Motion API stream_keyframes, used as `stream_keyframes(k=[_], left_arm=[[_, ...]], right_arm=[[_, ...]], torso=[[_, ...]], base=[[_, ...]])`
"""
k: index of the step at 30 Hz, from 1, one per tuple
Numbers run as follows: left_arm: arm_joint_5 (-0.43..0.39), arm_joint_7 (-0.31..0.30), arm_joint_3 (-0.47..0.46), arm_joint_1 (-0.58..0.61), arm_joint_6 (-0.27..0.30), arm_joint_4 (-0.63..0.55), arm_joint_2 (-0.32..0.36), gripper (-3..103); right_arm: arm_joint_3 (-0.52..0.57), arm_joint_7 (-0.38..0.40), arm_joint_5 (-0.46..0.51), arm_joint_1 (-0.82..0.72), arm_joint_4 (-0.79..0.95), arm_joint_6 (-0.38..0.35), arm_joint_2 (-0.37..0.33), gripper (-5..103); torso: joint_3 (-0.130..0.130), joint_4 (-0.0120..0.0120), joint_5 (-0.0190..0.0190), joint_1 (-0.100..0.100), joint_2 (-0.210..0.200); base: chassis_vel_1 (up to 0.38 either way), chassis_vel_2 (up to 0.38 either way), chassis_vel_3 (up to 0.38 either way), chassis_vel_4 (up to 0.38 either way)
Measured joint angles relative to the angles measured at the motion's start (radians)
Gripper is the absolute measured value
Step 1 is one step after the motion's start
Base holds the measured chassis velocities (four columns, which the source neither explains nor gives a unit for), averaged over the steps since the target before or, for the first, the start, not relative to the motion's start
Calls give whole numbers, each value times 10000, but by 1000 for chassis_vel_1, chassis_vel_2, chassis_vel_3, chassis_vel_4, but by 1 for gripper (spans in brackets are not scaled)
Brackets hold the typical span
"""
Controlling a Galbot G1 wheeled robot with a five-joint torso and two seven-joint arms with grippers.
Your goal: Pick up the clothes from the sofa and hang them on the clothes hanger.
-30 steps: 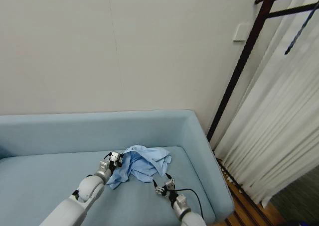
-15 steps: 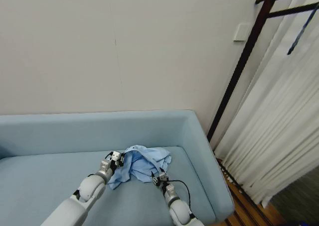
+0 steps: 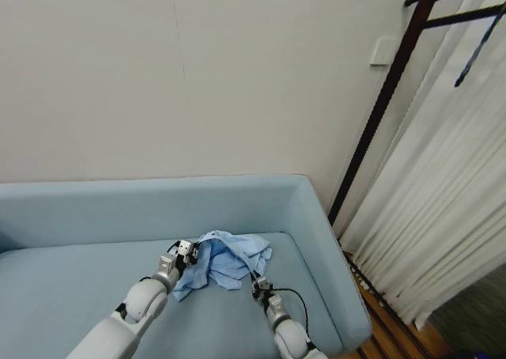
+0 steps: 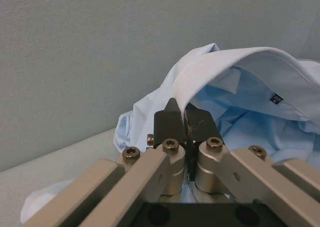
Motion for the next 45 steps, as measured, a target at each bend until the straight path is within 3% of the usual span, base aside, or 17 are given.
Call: stream_keyframes(k=[7, 17, 22, 27, 28, 33, 39, 44, 45], left_arm=[[6, 1, -88, 186, -15, -139, 3, 0], [-334, -200, -644, 571, -313, -1205, 279, 0], [-1028, -677, -1161, 716, -254, -2554, 881, 0], [-2144, -1224, -2087, 462, -155, -4277, 2152, 0], [-2144, -1224, -2087, 462, -155, -4277, 2152, 0], [-3139, -1699, -2728, 173, -290, -5517, 3181, 0], [-4127, -2093, -2905, -489, -157, -6223, 3720, 0], [-5898, -2392, -4810, -625, -257, -6328, 4577, 0], [-5898, -2392, -4810, -625, -257, -6328, 4577, 0]], right_arm=[[313, 11, 104, -38, 335, 22, -46, 2], [861, 356, 816, -709, 3184, -390, -1223, 2], [970, 684, 1806, -502, 5091, -1097, -2155, 2], [1148, 807, 3347, 363, 6929, -1958, -3561, 2], [1148, 807, 3347, 363, 6929, -1958, -3561, 2], [2240, 784, 5069, 553, 8620, -2439, -4982, 2], [3425, 870, 6283, 515, 9653, -2613, -6112, 2], [4185, 1533, 8256, 1257, 10455, -2649, -7425, 2], [4185, 1533, 8256, 1257, 10455, -2649, -7425, 2]], torso=[[0, 0, 1, 0, 0], [0, -2, 0, 0, 1], [-1, 0, 0, -1, 1], [0, 2, 3, 0, 0], [0, 2, 3, 0, 0], [-1, 0, 0, -1, 1], [-1, -5, -1, -1, 1], [0, 1, -2, -1, 1], [0, 1, -2, -1, 1]], base=[[0, 0, 0, 0], [0, 0, 0, 0], [0, 0, 0, 0], [0, 0, 0, 0], [0, 0, 0, 0], [0, 0, 0, 0], [0, 0, 0, 0], [0, 0, 0, 0], [0, 0, 0, 0]])
